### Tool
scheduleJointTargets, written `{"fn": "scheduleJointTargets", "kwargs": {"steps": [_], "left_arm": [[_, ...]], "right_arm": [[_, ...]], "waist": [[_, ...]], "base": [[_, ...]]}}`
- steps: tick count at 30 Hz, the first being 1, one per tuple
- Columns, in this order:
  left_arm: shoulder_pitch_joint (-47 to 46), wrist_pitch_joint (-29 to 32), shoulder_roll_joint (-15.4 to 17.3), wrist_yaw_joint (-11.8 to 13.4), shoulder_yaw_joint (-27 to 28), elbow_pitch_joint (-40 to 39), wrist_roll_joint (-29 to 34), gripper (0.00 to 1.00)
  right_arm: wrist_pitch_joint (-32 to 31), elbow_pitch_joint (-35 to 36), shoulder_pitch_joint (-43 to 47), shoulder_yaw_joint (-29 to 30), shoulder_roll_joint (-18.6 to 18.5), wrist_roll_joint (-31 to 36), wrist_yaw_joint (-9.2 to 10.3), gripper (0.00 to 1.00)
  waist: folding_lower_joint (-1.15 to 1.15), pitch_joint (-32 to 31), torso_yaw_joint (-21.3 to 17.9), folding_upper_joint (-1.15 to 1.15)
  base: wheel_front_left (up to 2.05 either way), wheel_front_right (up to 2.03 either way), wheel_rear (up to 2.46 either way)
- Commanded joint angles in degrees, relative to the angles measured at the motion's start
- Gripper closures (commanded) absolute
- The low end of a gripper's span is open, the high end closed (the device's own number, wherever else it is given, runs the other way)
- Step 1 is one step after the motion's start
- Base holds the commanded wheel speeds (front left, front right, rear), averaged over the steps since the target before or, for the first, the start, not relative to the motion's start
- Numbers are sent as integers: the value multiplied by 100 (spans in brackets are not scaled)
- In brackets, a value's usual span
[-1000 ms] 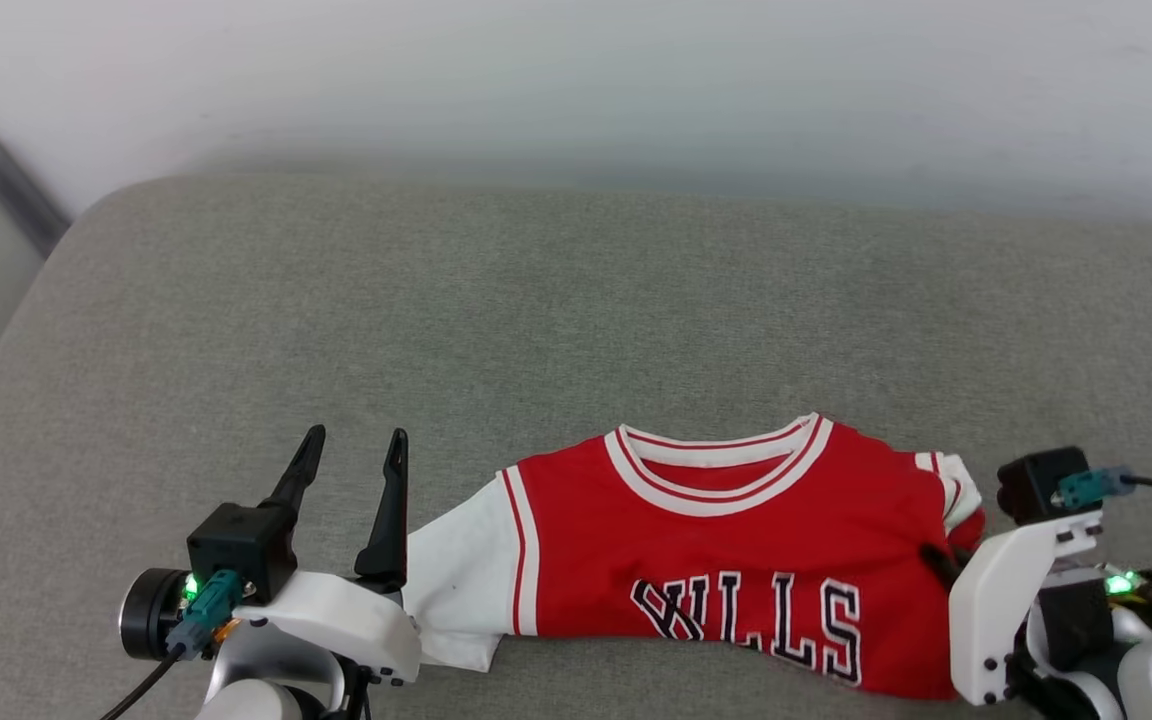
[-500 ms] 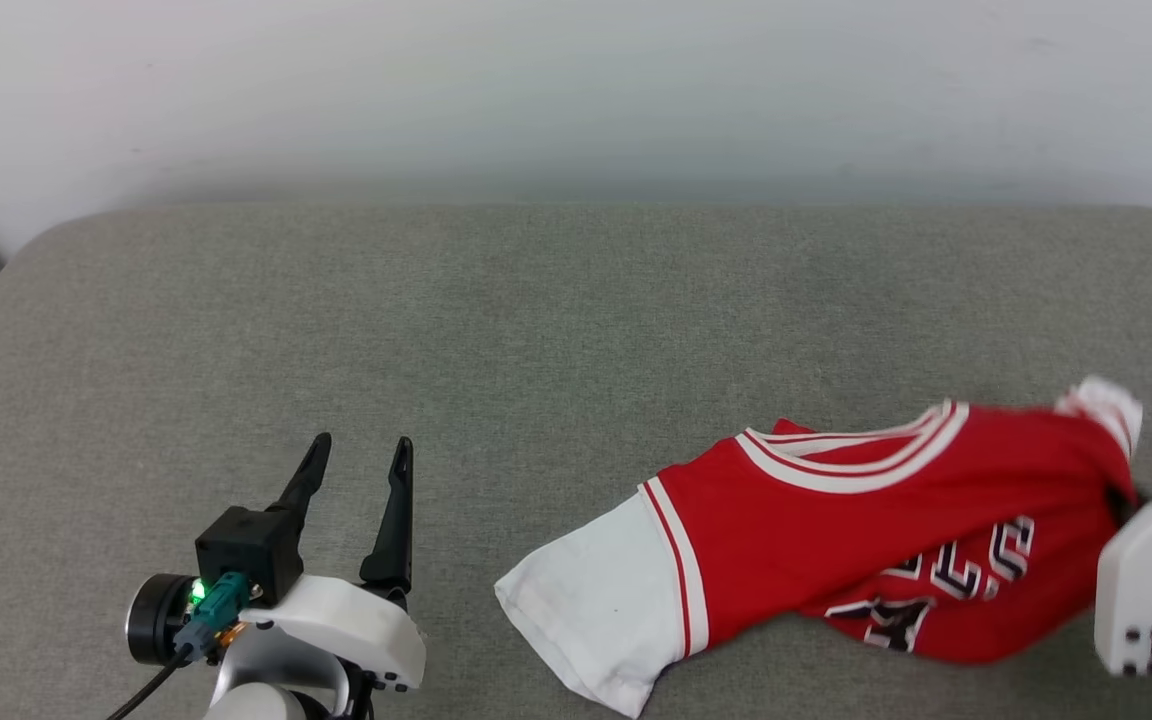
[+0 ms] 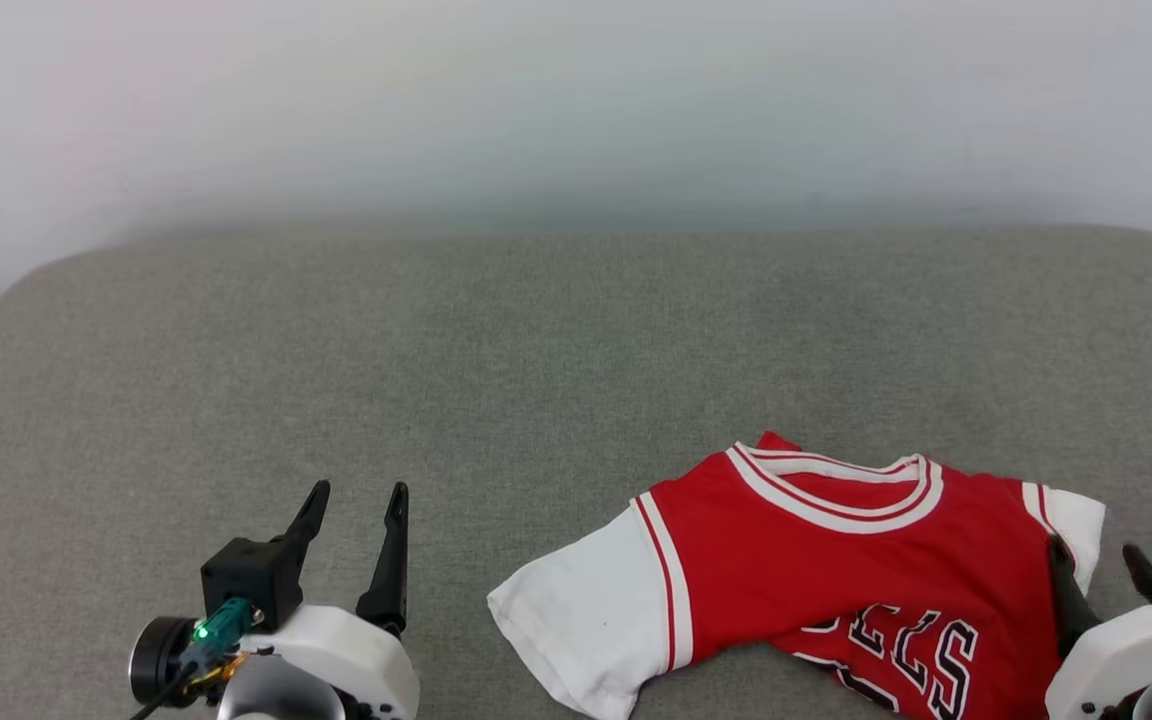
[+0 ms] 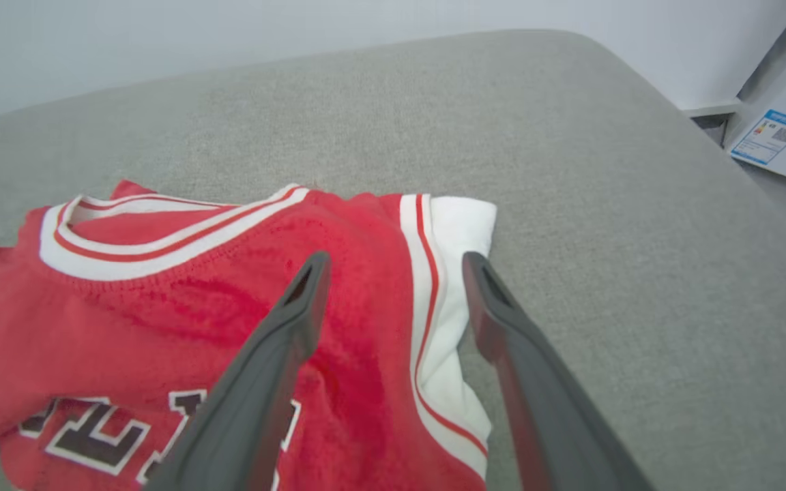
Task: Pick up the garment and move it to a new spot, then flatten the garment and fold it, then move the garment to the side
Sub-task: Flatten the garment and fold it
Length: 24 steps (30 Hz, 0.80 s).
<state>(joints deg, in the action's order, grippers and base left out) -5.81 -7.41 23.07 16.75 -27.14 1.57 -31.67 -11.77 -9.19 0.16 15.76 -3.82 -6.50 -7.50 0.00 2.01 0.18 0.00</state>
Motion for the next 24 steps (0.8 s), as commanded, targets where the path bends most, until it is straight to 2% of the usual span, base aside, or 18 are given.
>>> {"fn": "scheduleJointTargets", "kwargs": {"steps": [1,8,16,20,24], "left_arm": [[114,-2,21,53,16,13,-31,0],[291,42,40,94,-10,-10,-105,0],[315,134,78,92,-35,59,-169,0],[38,555,104,-95,-163,201,-279,0],[-470,1292,104,-474,-460,360,-411,0]], "right_arm": [[315,149,-3,-60,45,65,2,0],[1063,761,77,-661,94,4,2,0],[1162,1146,247,-1079,101,-75,2,0],[1156,1298,281,-1174,101,-153,2,0],[1110,1410,181,-1224,101,-182,2,0]], "waist": [[0,-172,-41,0],[0,-352,-24,0],[0,-391,-11,0],[0,-301,-49,0],[0,-62,-132,0]], "base": [[0,0,0],[0,0,0],[0,0,0],[0,0,0],[0,0,0]]}}
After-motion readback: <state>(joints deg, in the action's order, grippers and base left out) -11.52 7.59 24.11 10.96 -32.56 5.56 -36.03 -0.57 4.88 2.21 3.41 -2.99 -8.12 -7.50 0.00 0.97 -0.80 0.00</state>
